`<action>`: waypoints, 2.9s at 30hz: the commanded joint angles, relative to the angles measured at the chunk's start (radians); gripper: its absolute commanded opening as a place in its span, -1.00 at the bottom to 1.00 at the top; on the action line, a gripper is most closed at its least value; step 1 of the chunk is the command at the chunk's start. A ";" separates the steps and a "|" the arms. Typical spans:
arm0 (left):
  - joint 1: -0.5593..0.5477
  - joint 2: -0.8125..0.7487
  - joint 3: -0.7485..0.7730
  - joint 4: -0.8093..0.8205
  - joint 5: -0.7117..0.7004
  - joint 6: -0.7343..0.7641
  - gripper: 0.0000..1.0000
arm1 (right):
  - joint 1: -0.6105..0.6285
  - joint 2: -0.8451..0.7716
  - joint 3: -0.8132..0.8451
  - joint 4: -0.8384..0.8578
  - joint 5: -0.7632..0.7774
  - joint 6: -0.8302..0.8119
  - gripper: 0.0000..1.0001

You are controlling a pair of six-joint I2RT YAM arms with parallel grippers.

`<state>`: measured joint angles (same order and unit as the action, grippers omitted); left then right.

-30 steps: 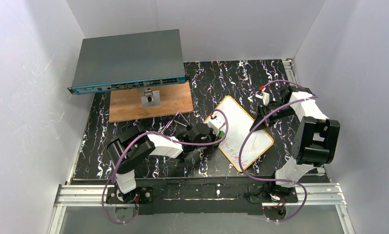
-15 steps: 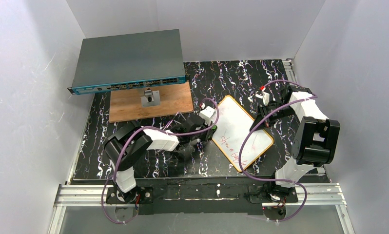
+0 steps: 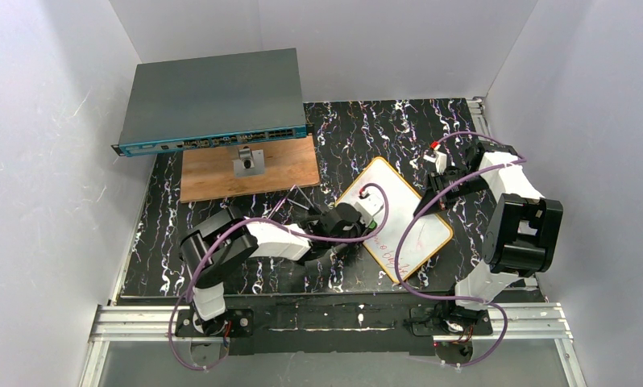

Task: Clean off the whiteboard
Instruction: Erase the whiteboard at the center of the board.

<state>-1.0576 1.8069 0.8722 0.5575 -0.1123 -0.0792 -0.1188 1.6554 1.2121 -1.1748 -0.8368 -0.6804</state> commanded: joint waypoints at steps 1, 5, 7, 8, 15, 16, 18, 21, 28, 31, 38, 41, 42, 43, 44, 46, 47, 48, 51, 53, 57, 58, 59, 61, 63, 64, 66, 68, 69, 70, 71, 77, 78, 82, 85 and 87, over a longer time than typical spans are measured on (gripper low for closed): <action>0.015 0.056 0.113 -0.159 -0.138 0.039 -1.00 | 0.028 -0.038 -0.012 0.027 -0.051 -0.111 -0.97; 0.064 0.000 0.114 -0.151 -0.060 -0.025 -1.00 | 0.028 -0.039 -0.013 0.030 -0.051 -0.110 -0.97; 0.065 -0.015 0.142 -0.156 -0.009 -0.021 -1.00 | 0.028 -0.036 -0.011 0.028 -0.053 -0.110 -0.97; 0.065 -0.019 0.150 -0.154 0.017 -0.022 -1.00 | 0.027 -0.036 -0.011 0.028 -0.053 -0.110 -0.97; 0.064 -0.001 0.161 -0.058 0.114 -0.017 -1.00 | 0.028 -0.033 -0.014 0.030 -0.048 -0.108 -0.97; 0.065 0.007 0.159 -0.053 0.148 -0.014 -1.00 | 0.028 -0.034 -0.013 0.029 -0.049 -0.109 -0.97; 0.063 0.021 0.142 -0.039 0.170 -0.014 -1.00 | 0.028 -0.033 -0.013 0.030 -0.048 -0.108 -0.97; 0.052 0.036 0.098 -0.016 0.181 -0.010 -1.00 | 0.028 -0.035 -0.013 0.029 -0.049 -0.109 -0.97; 0.018 0.089 -0.017 0.033 0.168 0.021 -1.00 | 0.028 -0.035 -0.012 0.027 -0.053 -0.108 -0.97; 0.012 0.098 -0.023 0.016 0.175 0.044 -1.00 | 0.029 -0.034 -0.013 0.028 -0.052 -0.108 -0.97; -0.005 0.071 0.025 -0.005 0.252 0.072 -1.00 | 0.030 -0.034 -0.013 0.029 -0.052 -0.108 -0.97; -0.018 0.077 0.090 -0.002 0.295 0.059 -1.00 | 0.030 -0.034 -0.013 0.027 -0.052 -0.108 -0.97; -0.022 0.081 0.108 0.001 0.303 0.055 -1.00 | 0.030 -0.034 -0.013 0.027 -0.052 -0.108 -0.97; -0.024 0.086 0.124 0.002 0.312 0.050 -1.00 | 0.030 -0.035 -0.013 0.026 -0.052 -0.108 -0.97; -0.025 0.090 0.136 0.005 0.316 0.045 -1.00 | 0.031 -0.036 -0.014 0.026 -0.051 -0.109 -0.97; -0.025 0.094 0.151 0.008 0.317 0.042 -1.00 | 0.030 -0.038 -0.014 0.028 -0.051 -0.110 -0.97; -0.024 0.095 0.154 0.004 0.314 0.042 -1.00 | 0.031 -0.038 -0.014 0.028 -0.052 -0.110 -0.97; -0.024 0.095 0.151 0.000 0.310 0.043 -1.00 | 0.031 -0.038 -0.014 0.027 -0.052 -0.110 -0.97; -0.019 0.093 0.111 0.010 0.259 0.043 -1.00 | 0.031 -0.040 -0.013 0.027 -0.052 -0.112 -0.97; -0.002 0.098 0.074 0.010 0.192 0.029 -1.00 | 0.031 -0.042 -0.013 0.027 -0.051 -0.111 -0.97; 0.051 0.080 0.003 -0.026 0.076 -0.001 -1.00 | 0.031 -0.043 -0.014 0.026 -0.052 -0.111 -0.97; 0.059 0.071 -0.011 -0.039 0.051 -0.009 -1.00 | 0.030 -0.043 -0.014 0.027 -0.052 -0.111 -0.97; 0.070 0.062 -0.023 -0.055 0.033 -0.014 -1.00 | 0.031 -0.041 -0.013 0.026 -0.051 -0.112 -0.97; 0.085 0.049 -0.051 -0.065 0.007 -0.022 -1.00 | 0.031 -0.041 -0.013 0.026 -0.052 -0.111 -0.97; 0.103 0.039 -0.078 -0.060 -0.001 -0.040 -1.00 | 0.031 -0.041 -0.014 0.026 -0.051 -0.111 -0.97; 0.108 0.034 -0.092 -0.052 0.002 -0.046 -1.00 | 0.031 -0.040 -0.014 0.027 -0.051 -0.112 -0.97; 0.110 0.030 -0.102 -0.027 0.026 -0.040 -1.00 | 0.030 -0.040 -0.014 0.027 -0.052 -0.112 -0.97; 0.110 0.028 -0.097 -0.009 0.071 -0.034 -1.00 | 0.031 -0.038 -0.013 0.026 -0.052 -0.111 -0.97; 0.110 0.030 -0.093 0.004 0.099 -0.030 -1.00 | 0.031 -0.038 -0.014 0.027 -0.052 -0.112 -0.97; 0.105 0.028 -0.088 0.017 0.147 -0.030 -1.00 | 0.030 -0.039 -0.014 0.027 -0.052 -0.111 -0.97; 0.100 0.028 -0.080 0.030 0.176 -0.029 -1.00 | 0.031 -0.039 -0.013 0.027 -0.052 -0.112 -0.97; 0.003 0.056 -0.001 0.062 0.279 -0.023 -1.00 | 0.031 -0.040 -0.014 0.026 -0.052 -0.110 -0.97; -0.011 0.065 0.011 0.074 0.290 -0.031 -1.00 | 0.031 -0.040 -0.013 0.027 -0.052 -0.110 -0.97; -0.054 0.095 0.049 0.096 0.308 -0.055 -1.00 | 0.030 -0.040 -0.013 0.026 -0.053 -0.111 -0.97; -0.059 0.099 0.053 0.085 0.274 -0.061 -1.00 | 0.030 -0.041 -0.014 0.026 -0.053 -0.112 -0.97; -0.056 0.092 0.051 0.042 0.184 -0.051 -1.00 | 0.031 -0.043 -0.013 0.026 -0.054 -0.111 -0.97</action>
<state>-1.0878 1.8515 0.9005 0.6506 0.0860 -0.1135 -0.1261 1.6417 1.2121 -1.1633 -0.8291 -0.6701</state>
